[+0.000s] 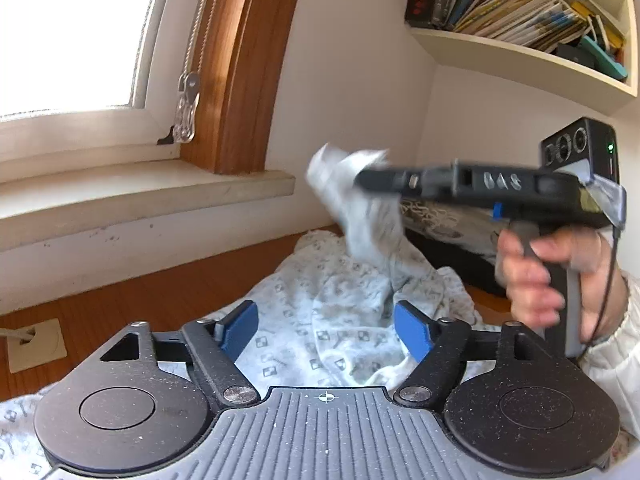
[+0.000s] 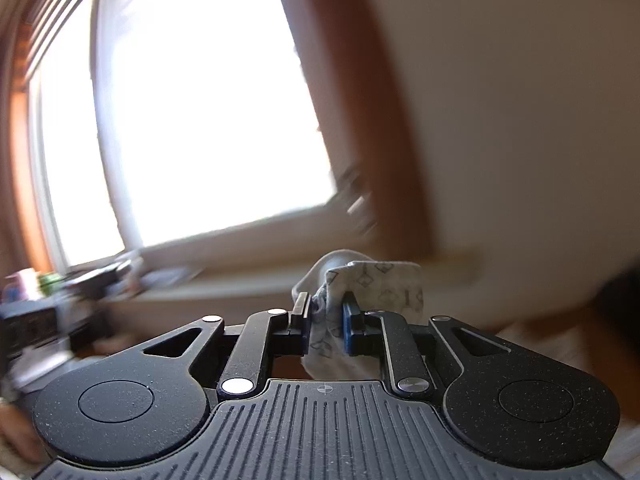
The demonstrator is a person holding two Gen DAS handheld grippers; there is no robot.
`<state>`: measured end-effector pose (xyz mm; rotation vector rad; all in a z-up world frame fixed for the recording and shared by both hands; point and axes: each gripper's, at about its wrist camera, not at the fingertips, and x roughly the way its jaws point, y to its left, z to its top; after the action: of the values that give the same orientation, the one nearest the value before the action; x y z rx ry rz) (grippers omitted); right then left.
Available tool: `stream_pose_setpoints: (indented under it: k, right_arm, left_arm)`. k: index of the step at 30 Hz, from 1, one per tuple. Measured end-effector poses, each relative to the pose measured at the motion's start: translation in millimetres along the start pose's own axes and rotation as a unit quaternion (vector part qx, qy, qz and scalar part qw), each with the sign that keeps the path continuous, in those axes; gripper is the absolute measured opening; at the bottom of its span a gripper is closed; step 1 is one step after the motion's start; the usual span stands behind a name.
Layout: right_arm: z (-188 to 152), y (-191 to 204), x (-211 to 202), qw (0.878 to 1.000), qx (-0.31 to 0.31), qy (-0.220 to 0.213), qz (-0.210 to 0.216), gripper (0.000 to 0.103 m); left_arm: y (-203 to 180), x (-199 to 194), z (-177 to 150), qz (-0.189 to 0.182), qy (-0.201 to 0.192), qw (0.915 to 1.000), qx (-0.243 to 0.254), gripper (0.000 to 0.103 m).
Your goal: Fold clothes
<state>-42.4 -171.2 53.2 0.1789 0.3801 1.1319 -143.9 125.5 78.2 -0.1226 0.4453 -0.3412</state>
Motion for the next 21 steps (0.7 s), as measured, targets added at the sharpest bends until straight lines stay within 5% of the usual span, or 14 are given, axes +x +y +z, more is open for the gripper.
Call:
stream_pose_setpoints:
  k: [2, 6, 12, 16, 20, 21]
  right_arm:
    - [-7.3, -2.8, 4.7, 0.999, 0.014, 0.026, 0.035, 0.041]
    - [-16.0, -19.9, -13.4, 0.999, 0.018, 0.026, 0.008, 0.052]
    - [-38.3, -60.3, -37.9, 0.991, -0.029, 0.042, -0.124, 0.060]
    - [-62.2, -87.5, -50.1, 0.980, -0.037, 0.055, -0.188, 0.063]
    - [-68.3, -97.9, -42.5, 0.981, -0.012, 0.063, -0.185, 0.074]
    - [-69.1, -97.2, -37.5, 0.981, -0.012, 0.064, -0.184, 0.074]
  left_arm:
    - [3.6, 3.7, -2.4, -0.001, 0.005, 1.0000, -0.008, 0.078]
    - [15.0, 14.3, -7.1, -0.010, 0.019, 0.9989, -0.042, 0.078]
    - [29.6, 31.8, -8.8, 0.012, 0.047, 0.9961, -0.074, 0.078]
    - [37.1, 45.6, -10.4, -0.005, 0.073, 0.9919, -0.104, 0.076]
    - [35.5, 58.2, -12.6, 0.003, 0.092, 0.9906, -0.102, 0.062]
    - [33.1, 59.2, -13.2, 0.004, 0.093, 0.9915, -0.091, 0.051]
